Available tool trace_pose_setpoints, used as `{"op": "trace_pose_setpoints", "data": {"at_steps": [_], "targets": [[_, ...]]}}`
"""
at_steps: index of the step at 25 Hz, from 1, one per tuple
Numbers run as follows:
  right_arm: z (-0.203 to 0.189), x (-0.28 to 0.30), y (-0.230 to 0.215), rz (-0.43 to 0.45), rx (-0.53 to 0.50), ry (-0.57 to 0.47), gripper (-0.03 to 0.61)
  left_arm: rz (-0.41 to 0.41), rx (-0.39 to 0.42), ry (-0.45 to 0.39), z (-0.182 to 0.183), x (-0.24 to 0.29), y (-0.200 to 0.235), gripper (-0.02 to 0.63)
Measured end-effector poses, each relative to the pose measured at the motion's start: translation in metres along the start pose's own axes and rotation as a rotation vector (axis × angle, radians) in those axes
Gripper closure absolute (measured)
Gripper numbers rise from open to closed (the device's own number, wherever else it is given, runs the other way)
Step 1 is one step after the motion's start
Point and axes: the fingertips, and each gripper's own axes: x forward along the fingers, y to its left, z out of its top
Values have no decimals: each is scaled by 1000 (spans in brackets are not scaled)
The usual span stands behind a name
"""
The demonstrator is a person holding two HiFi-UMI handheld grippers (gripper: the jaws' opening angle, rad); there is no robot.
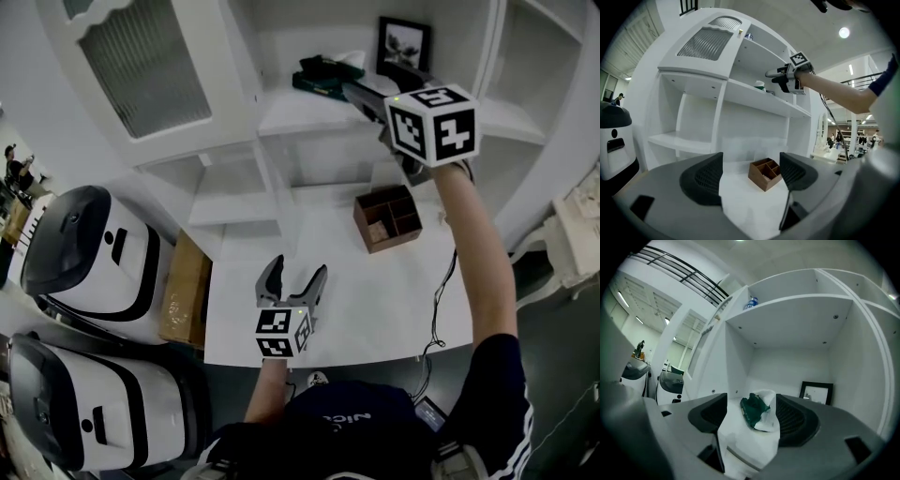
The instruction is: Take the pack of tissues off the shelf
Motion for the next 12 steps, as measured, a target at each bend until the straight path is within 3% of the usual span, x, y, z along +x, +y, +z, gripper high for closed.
{"op": "trace_pose_setpoints", "data": {"at_steps": [7,12], "targets": [[-4,49,-30,-23,115,121,247,19,-56,-32,1,-3,25,238],[-18,78,-41,-42,114,204,276,32,-69,-43,4,-3,42,238]]}}
